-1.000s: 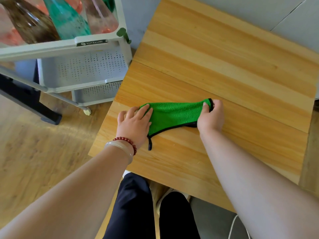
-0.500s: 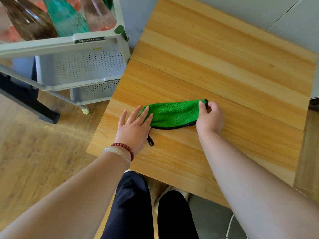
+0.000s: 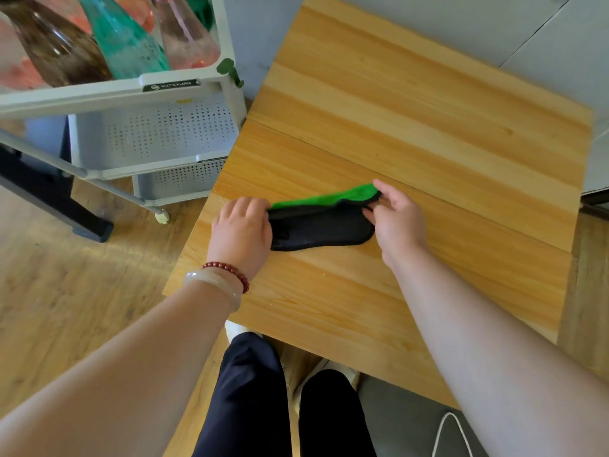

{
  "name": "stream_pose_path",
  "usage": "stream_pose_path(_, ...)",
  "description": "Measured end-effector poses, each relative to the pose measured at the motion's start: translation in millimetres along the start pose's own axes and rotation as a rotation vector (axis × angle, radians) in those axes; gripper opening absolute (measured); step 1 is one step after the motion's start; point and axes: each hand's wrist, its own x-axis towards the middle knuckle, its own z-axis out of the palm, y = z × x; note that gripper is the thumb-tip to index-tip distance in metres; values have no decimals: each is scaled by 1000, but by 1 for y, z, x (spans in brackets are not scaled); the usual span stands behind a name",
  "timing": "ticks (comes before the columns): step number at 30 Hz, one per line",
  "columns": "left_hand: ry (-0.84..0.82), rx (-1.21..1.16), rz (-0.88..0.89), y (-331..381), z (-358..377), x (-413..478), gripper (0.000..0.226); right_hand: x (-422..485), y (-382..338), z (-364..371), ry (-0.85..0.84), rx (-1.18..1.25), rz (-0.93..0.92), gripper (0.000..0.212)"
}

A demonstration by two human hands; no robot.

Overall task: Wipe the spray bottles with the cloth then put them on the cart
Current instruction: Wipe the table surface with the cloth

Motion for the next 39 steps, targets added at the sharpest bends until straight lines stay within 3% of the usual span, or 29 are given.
stream_pose_path(2,21,-43,-60,3,-11,21,22,7,-6,2,5,-123,-73,43)
stream_pose_path(6,-25,18,-27,9,-28,66,26,24,-27,9,103,-185,-157,8)
stream_pose_path(8,-73,90,24,9,-33,82,27,34,-37,12,139,-231,-156,22)
stream_pose_path(12,-193,174,66,2,-29,83,34,45,-38,17,155,-209,-170,13)
stream_pose_path(17,-285,159,93,-9,-2,50,42,29,-10,15,72,-234,-146,26)
stream_pose_path(21,-252,198,110,-12,8,50,43,30,2,12,86,-315,-152,7)
stream_pose_path(27,-253,197,15,-8,11,66,39,40,-7,16,178,-436,-218,27)
stream_pose_path(34,-20,-22,61,-18,4,85,25,53,-18,21,193,-248,-197,19)
stream_pose_path(37,9,-27,80,-20,-1,95,23,58,-25,25,168,-300,-233,9)
stream_pose_path(39,8,-24,83,-22,-3,98,22,59,-26,27,165,-322,-215,13)
